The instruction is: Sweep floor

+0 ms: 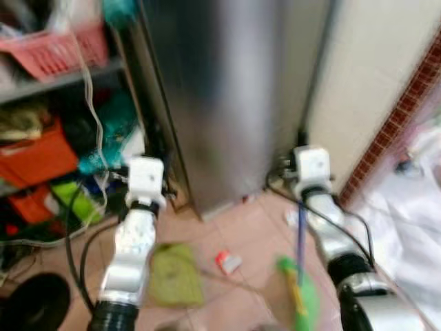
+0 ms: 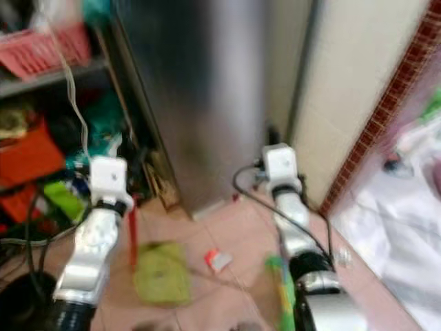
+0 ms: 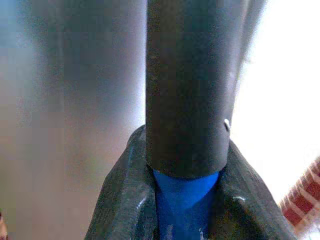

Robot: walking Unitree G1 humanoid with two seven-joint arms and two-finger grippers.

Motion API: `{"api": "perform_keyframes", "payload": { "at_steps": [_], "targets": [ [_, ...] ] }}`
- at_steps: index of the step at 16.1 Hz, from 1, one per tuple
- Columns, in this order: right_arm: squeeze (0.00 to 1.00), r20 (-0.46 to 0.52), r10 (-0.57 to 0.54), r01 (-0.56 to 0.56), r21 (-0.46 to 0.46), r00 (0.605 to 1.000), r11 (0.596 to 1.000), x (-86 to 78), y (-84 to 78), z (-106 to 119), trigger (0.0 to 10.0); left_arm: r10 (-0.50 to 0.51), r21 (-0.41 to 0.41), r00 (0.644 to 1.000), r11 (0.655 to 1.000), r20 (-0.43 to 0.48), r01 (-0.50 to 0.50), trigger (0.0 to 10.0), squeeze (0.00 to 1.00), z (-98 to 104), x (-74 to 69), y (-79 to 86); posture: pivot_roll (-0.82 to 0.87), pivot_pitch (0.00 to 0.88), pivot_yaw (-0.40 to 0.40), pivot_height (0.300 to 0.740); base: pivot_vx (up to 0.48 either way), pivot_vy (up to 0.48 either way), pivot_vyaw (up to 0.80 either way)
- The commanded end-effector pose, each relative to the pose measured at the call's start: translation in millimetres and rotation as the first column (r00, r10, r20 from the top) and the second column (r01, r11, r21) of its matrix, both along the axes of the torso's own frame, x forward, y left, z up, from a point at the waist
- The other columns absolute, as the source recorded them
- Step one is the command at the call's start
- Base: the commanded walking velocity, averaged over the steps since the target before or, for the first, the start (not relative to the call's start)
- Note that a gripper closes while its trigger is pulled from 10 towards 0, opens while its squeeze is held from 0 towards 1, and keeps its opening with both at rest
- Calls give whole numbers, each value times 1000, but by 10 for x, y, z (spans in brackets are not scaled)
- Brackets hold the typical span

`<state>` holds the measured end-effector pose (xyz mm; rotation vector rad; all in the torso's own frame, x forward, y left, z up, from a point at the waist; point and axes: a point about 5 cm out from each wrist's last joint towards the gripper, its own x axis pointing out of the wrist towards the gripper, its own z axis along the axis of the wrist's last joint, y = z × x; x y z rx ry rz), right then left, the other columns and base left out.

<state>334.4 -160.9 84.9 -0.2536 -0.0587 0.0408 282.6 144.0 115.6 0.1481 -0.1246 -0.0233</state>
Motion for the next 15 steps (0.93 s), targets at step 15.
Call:
{"api": "perform_keyframes", "payload": {
  "at_steps": [15],
  "targets": [
    [0, 36, 51, -51, -14, 998, 999, 41, 158, 91, 10000, 26, 47, 1000, 999, 13, -27, 10000, 0, 47, -37, 69, -9, 0, 3, 740, 75, 113, 0]
  ]
}}
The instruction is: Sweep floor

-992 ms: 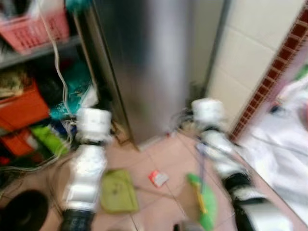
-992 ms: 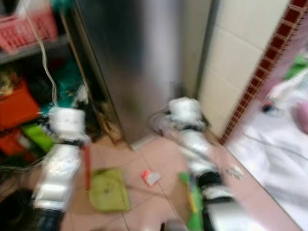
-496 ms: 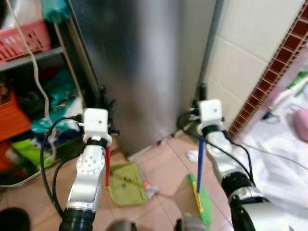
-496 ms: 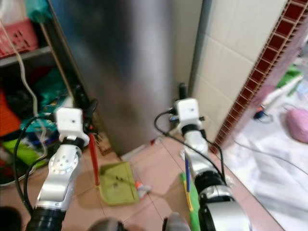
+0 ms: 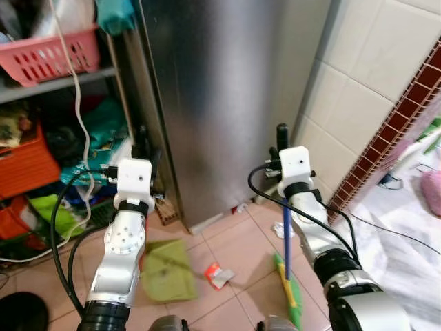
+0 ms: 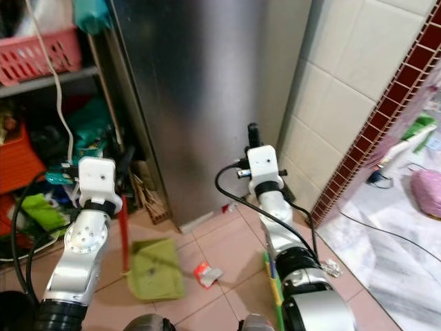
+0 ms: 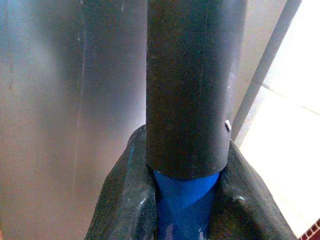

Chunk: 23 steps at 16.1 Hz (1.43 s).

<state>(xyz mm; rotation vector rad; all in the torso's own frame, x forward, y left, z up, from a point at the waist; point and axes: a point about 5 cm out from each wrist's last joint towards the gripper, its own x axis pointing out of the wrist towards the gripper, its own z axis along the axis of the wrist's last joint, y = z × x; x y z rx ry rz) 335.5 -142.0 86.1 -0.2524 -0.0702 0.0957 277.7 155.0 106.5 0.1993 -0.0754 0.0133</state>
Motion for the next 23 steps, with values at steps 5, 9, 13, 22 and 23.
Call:
{"api": "perform_keyframes", "payload": {
  "at_steps": [5, 9, 13, 22, 23],
  "targets": [
    [0, 29, 9, -9, 4, 1000, 1000, 4, -33, 77, 10000, -56, 15, 998, 998, 11, 56, 10000, 0, -49, 27, -107, -23, 15, -32, 740, 0, 0, 0],
    [0, -12, -17, 18, 81, 1000, 997, -35, -164, 76, 10000, -59, 51, 997, 997, -40, 61, 10000, 0, -285, 177, -121, -82, 48, -56, 740, 0, 0, 0],
    [0, -59, -80, 90, 195, 995, 977, 1, -276, 117, 10000, -76, 75, 997, 994, -23, 78, 10000, 0, -343, 284, -209, -118, 51, -58, 740, 0, 0, 0],
    [0, -187, 79, 55, 620, 979, 782, 34, -40, 172, 10000, -140, 41, 990, 989, 9, 139, 10000, 0, -389, 380, -479, -138, 28, -48, 740, 0, 0, 0],
    [0, -180, 96, 41, 636, 979, 771, 38, -26, 202, 10000, -151, 39, 988, 988, 10, 151, 10000, 0, -391, 378, -508, -139, 27, -45, 740, 0, 0, 0]
  ]
}}
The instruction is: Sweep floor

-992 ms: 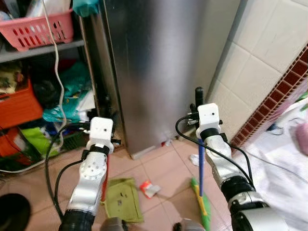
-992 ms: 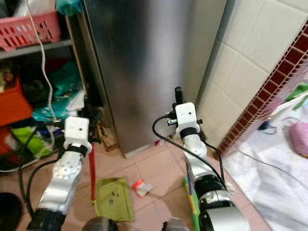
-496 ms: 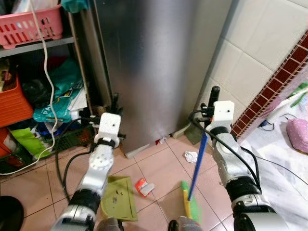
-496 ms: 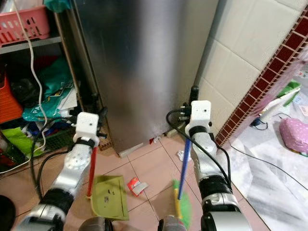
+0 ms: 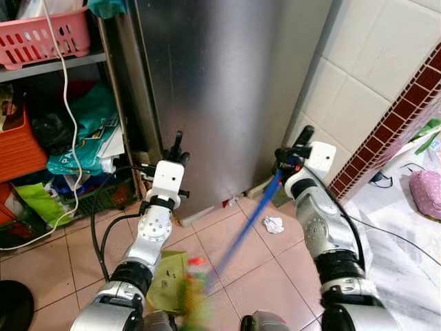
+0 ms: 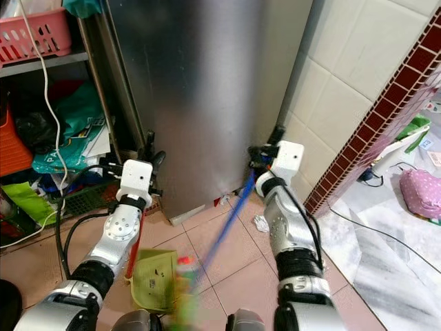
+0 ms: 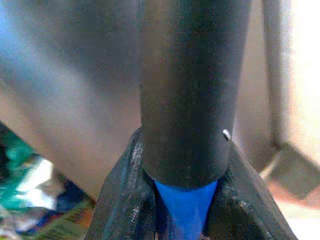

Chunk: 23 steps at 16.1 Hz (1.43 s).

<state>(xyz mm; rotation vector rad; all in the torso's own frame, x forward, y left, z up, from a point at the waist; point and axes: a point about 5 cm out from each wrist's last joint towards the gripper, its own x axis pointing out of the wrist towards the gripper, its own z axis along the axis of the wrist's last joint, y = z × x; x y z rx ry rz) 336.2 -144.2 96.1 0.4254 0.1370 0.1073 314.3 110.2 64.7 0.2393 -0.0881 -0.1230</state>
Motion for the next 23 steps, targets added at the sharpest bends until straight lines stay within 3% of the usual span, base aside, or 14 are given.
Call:
{"api": "perform_keyframes", "payload": {
  "at_steps": [1, 2, 4, 5, 8, 12, 14, 17, 19, 21, 23],
  "targets": [
    [0, 43, 18, -20, 25, 999, 999, 33, 9, 126, 10000, -26, -9, 1000, 1000, 12, 26, 10000, 0, 25, 11, -84, -139, 26, -43, 740, 0, 0, 0],
    [0, 48, 42, -43, 22, 998, 999, 33, 20, 141, 10000, -32, -12, 999, 999, 10, 33, 10000, 0, 21, 11, -94, -139, 25, -42, 740, 0, 0, 0],
    [0, 92, 197, -187, -101, 976, 977, 16, 102, 207, 10000, -45, -9, 999, 999, 4, 45, 10000, 0, 10, 9, -111, -138, 23, -40, 740, 0, 0, 0],
    [0, 103, 243, -232, -106, 965, 967, 9, 128, 239, 10000, -48, -7, 999, 999, 3, 48, 10000, 0, 6, 8, -115, -138, 23, -40, 740, 0, 0, 0],
    [0, 166, 408, -402, -69, 898, 913, -17, 232, 446, 10000, -61, -9, 998, 998, -1, 61, 10000, 0, -5, 3, -137, -137, 21, -33, 740, 0, 0, 0],
    [0, 339, 538, -581, 33, 772, 813, -54, 373, 1007, 10000, -74, -5, 997, 997, -14, 74, 10000, 0, -30, -1, -154, -136, 21, -30, 740, 0, 0, 0],
    [0, 400, 497, -548, 15, 770, 836, 15, 318, 1211, 10000, -78, -3, 997, 997, -18, 78, 10000, 0, -38, -3, -160, -134, 21, -29, 740, 0, 0, 0],
    [0, 421, 433, -357, -249, 797, 900, 109, 200, 1301, 10000, -74, 1, 997, 997, -11, 74, 10000, 0, -33, 0, -148, -132, 21, -25, 740, 0, 0, 0],
    [0, 408, 360, -229, -335, 839, 914, 129, 144, 1192, 10000, -88, -61, 996, 994, -21, 87, 10000, 0, -29, -1, -159, -131, 21, -26, 740, 0, 0, 0],
    [0, 392, 335, -190, -363, 857, 912, 133, 138, 1109, 10000, -167, -111, 984, 981, -59, 160, 10000, 0, -64, -28, -272, -123, 22, -29, 740, 0, 0, 0],
    [0, 386, 334, -158, -421, 860, 893, 102, 201, 970, 10000, -246, -104, 965, 966, -91, 236, 10000, 0, -107, -74, -425, -122, 22, -27, 740, 0, 0, 0]
  ]
}}
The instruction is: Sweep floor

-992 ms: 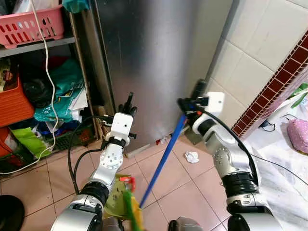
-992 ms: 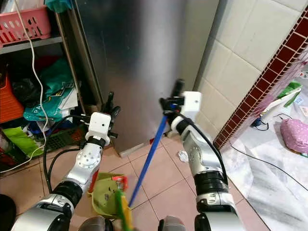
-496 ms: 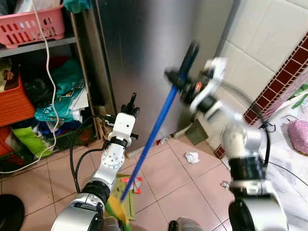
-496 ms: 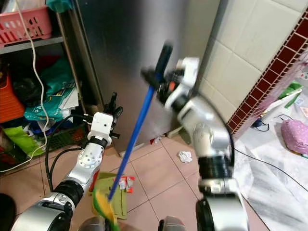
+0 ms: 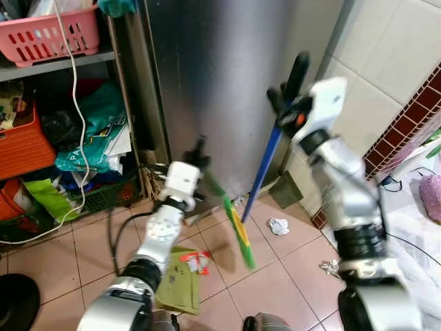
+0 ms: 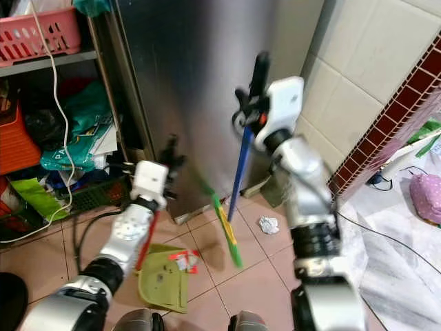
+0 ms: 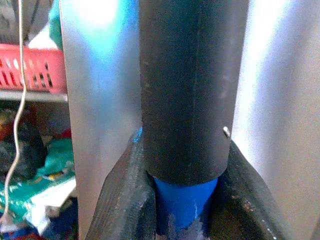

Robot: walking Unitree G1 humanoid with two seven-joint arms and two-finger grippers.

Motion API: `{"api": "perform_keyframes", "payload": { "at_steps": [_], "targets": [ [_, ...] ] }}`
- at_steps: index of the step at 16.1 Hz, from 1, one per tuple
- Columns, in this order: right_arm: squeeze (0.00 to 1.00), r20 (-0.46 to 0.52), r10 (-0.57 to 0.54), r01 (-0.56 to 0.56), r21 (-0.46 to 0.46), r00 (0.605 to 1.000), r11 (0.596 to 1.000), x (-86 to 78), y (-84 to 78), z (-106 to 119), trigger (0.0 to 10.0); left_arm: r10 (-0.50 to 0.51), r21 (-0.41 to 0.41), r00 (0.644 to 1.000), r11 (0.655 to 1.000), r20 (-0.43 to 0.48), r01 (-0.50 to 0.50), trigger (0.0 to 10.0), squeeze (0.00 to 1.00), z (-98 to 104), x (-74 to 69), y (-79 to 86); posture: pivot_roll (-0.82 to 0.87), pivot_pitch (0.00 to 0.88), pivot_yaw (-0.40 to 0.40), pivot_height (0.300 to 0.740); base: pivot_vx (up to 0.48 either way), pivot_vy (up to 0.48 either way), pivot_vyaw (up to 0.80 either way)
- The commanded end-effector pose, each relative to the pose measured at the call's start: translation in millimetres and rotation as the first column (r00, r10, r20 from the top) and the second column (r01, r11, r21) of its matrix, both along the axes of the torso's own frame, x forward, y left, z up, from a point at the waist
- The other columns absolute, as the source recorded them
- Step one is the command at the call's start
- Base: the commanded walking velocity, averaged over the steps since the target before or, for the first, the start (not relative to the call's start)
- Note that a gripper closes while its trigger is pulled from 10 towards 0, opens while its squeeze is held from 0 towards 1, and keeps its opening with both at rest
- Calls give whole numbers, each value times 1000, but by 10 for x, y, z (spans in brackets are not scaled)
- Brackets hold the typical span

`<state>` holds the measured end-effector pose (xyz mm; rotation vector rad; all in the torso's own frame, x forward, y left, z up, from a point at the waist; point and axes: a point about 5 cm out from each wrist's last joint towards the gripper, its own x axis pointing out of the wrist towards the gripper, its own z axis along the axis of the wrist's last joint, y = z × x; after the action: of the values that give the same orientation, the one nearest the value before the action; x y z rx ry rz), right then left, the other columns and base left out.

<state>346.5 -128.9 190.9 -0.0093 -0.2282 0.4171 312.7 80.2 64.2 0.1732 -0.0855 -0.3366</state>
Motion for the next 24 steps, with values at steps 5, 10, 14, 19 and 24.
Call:
{"api": "perform_keyframes", "payload": {
  "at_steps": [5, 10, 14, 19, 24],
  "targets": [
    [0, -28, -56, 56, 6, 998, 998, -70, 163, -289, 10000, -68, -88, 992, 994, -109, 59, 10000, 0, -134, -80, -85, -111, 25, -26, 740, 0, 0, 0],
    [0, -66, -32, 33, 20, 997, 999, -76, 298, -385, 10000, -91, -100, 989, 992, -120, 79, 10000, 0, -134, -76, -77, -102, 19, -26, 740, 0, 0, 0],
    [0, -218, 38, -22, 78, 975, 997, -85, 351, -560, 10000, -87, -99, 987, 992, -133, 74, 10000, 0, -151, -75, -53, -103, 18, -26, 740, 0, 0, 0],
    [0, -209, 293, -242, 237, 933, 941, -163, 504, -319, 10000, -79, -95, 989, 993, -126, 67, 10000, 0, -132, -60, -44, -106, 14, -21, 740, 0, 0, 0],
    [0, 4, 217, -215, 161, 976, 963, 5, 298, 239, 10000, -88, -90, 988, 993, -130, 77, 10000, 0, -146, -75, -67, -107, 15, -19, 740, 0, 0, 0]
  ]
}}
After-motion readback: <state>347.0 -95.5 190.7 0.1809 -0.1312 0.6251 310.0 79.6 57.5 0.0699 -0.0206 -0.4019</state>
